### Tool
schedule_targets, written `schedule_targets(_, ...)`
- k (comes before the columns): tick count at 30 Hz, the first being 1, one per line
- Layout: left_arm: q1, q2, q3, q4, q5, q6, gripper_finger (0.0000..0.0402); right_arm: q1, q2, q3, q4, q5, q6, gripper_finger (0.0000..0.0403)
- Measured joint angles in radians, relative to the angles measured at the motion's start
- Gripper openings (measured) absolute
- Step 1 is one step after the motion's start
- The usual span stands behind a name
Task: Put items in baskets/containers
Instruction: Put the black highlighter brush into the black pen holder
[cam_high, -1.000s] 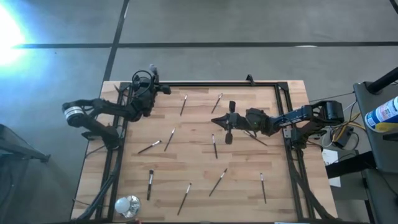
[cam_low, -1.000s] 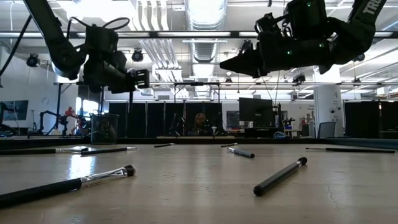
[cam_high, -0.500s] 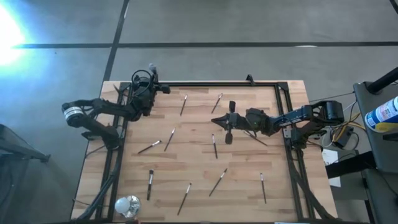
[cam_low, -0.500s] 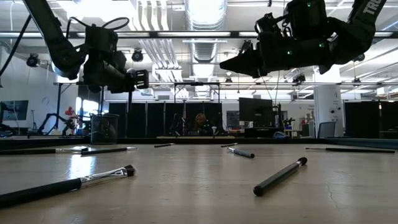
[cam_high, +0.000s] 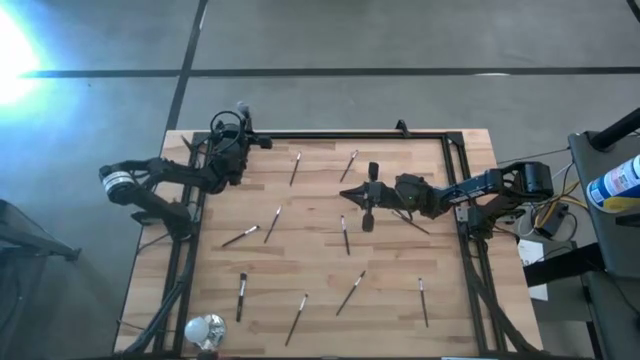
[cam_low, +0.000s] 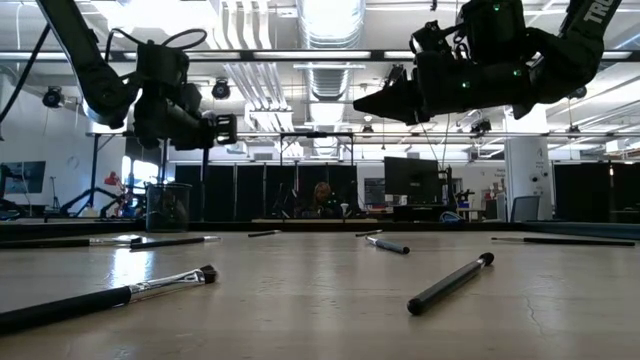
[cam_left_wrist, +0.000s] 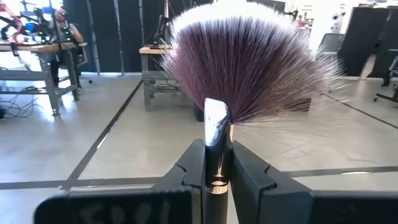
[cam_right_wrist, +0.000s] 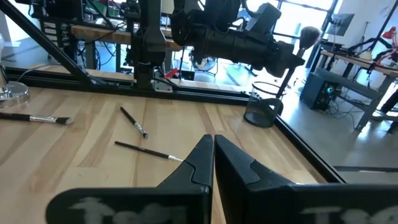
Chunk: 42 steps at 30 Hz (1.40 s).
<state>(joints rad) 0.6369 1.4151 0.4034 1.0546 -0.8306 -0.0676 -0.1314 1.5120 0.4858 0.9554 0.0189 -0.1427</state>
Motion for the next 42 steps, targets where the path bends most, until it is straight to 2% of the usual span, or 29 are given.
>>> schedule_targets(10,0.045,0.001,0.000,0.037,-0.014,0.054,0.0040,0.000,0.001,0.000,0.000,0.000,-0.007,0.0008)
schedule_targets(15,0.067,0.001,0.000,0.071,-0.052,0.119,0.0040,0.000,0.001,0.000,0.000,0.000,-0.012,0.0008)
schedule_targets(21,0.091,0.001,-0.006,0.069,-0.086,0.119,0.0040,0.000,0.001,0.000,0.000,0.000,-0.021,0.0008)
schedule_targets(32,0.145,0.001,-0.102,0.069,-0.087,-0.014,0.0040,0.000,0.003,0.000,-0.002,0.000,-0.034,0.0008)
schedule_targets(42,0.163,0.003,-0.132,0.075,-0.085,-0.032,0.0040,0.000,0.003,0.000,-0.002,0.000,-0.034,0.0008)
